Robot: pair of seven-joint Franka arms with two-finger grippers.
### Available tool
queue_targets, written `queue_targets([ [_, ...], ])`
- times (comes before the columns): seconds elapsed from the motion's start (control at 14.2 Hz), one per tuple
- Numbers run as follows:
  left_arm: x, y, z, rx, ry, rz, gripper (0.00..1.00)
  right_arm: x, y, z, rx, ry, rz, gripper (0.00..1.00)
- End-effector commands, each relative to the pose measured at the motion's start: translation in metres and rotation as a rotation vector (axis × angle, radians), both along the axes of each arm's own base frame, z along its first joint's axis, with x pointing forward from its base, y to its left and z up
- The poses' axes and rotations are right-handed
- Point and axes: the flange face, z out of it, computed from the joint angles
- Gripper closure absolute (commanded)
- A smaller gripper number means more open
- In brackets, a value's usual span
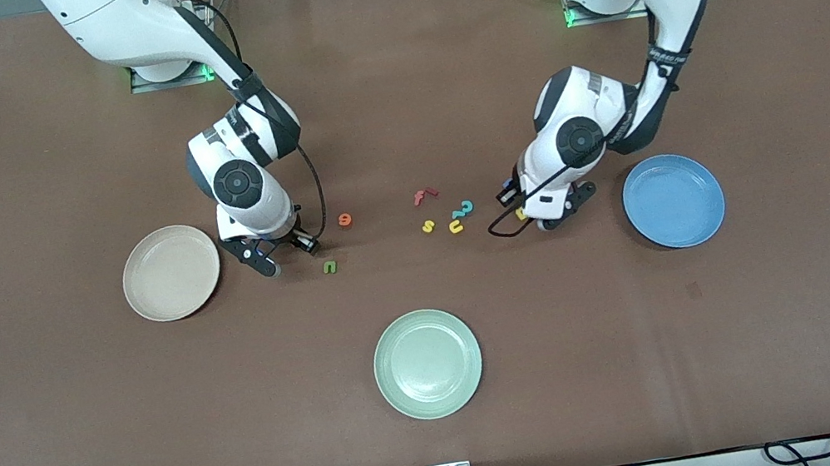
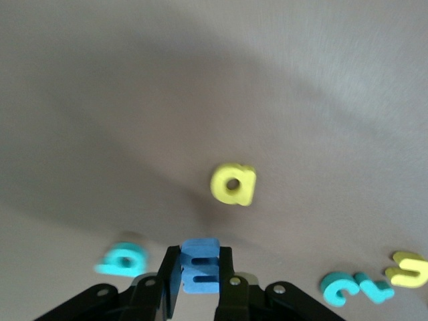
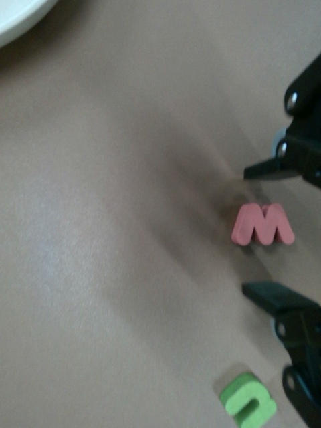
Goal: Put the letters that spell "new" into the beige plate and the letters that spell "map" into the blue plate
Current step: 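Put blue letter on blue plate while the right gripper puts w on beige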
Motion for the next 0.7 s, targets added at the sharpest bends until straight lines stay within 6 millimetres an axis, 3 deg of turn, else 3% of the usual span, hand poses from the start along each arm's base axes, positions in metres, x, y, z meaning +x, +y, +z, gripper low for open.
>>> queue_targets([
  [0.0, 0.034, 0.065, 0.060, -0.009, 0.014, -0.137, 0.95, -0.002, 0.001, -0.002, 0.009, -0.002, -0.020, 0.64],
  [0.14, 0.046, 0.106, 0.078, -0.022, 0.008, -0.244, 0.95, -0.001, 0.002, -0.001, 0.010, -0.005, -0.005, 0.87],
  [0.35, 0.062, 0.175, 0.081, 0.060, -0.026, -0.462, 0.95, 0.010, 0.003, 0.015, 0.024, -0.029, -0.001, 0.90],
  [0.49, 0.063, 0.203, 0.071, 0.037, -0.025, -0.568, 0.94, 0.022, -0.002, 0.038, 0.033, -0.050, 0.020, 0.90],
  [0.63, 0.061, 0.218, 0.049, 0.021, -0.051, -0.654, 0.94, 0.040, -0.032, 0.054, 0.014, -0.010, 0.094, 0.90],
])
